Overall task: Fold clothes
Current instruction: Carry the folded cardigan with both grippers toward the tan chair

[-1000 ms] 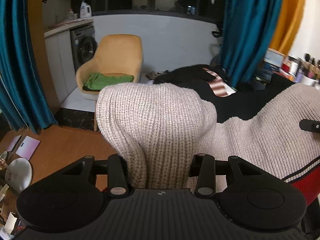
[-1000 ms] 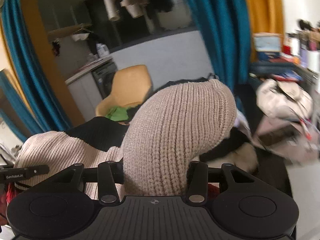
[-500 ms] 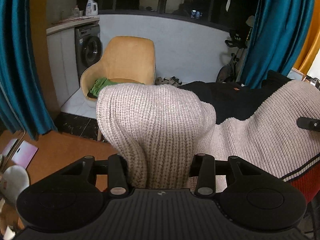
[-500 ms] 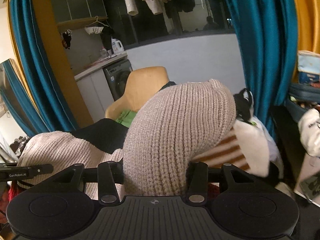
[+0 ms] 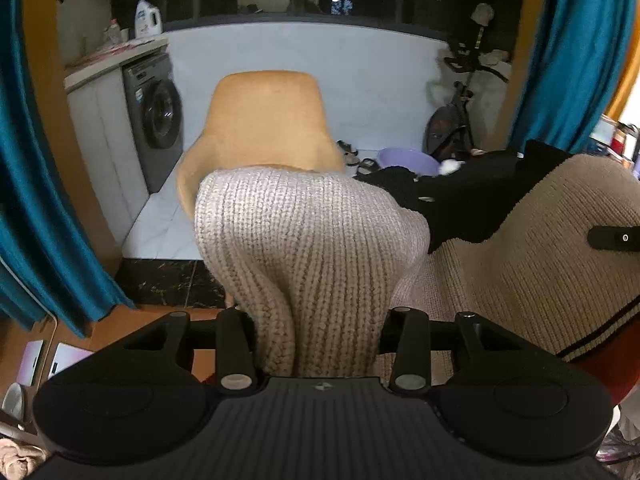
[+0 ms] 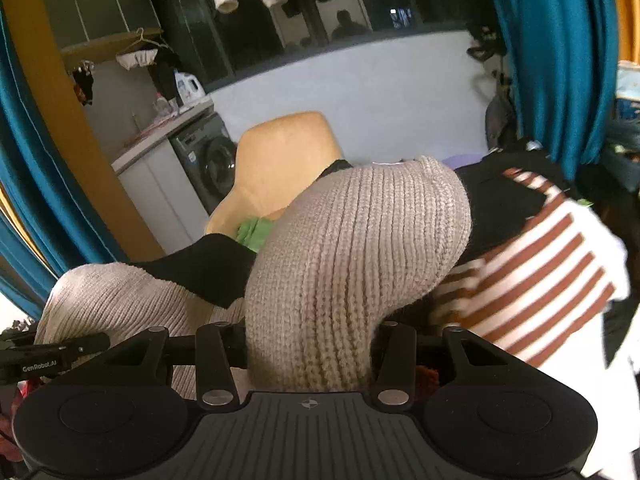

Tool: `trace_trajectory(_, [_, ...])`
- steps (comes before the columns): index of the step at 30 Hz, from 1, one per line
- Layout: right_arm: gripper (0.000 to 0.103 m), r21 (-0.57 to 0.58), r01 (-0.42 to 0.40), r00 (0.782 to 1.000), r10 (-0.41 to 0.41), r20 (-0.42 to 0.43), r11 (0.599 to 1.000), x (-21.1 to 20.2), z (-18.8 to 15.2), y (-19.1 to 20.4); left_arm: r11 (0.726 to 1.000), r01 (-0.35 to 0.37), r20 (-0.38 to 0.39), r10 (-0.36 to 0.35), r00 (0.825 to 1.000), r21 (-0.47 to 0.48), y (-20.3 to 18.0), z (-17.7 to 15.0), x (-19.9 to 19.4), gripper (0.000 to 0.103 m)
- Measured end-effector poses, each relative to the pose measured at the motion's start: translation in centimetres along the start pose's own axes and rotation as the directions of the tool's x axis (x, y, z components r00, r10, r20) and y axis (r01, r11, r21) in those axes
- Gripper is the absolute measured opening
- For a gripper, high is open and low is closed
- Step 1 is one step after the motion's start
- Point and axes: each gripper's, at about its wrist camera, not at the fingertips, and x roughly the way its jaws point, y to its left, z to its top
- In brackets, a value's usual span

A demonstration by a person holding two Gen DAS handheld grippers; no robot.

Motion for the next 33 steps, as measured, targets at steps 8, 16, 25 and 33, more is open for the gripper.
trace_trajectory(8, [0.040, -0.039, -0.036, 0.999, 0.035, -0.038, 0.999, 6.9, 1.1, 7.6, 0.996, -0.045, -0.034, 0.043, 0.998, -0.070, 8.1, 1.2, 2.8, 0.041])
trace_trajectory(16, [0.040, -0.044, -0.066, 0.994, 0.062, -0.090, 0.997, 15.9, 3.9, 11.5, 0.993, -0.081, -0.046, 0.077, 0.996, -0.084, 13.4, 5.1, 8.7, 0.041])
trace_trajectory(25, [0.040, -0.045, -0.084, 0.992, 0.079, -0.098, 0.995, 28.7, 11.4, 11.0, 0.991, -0.106, -0.073, 0.100, 0.992, -0.077, 17.8, 13.4, 18.9, 0.041])
trace_trajectory(33, [0.040, -0.074, -0.086, 0.988, 0.075, -0.138, 0.994, 40.2, 19.4, 9.8, 0.993, -0.095, -0.066, 0.090, 0.994, -0.074, 20.7, 20.7, 27.7, 0.020])
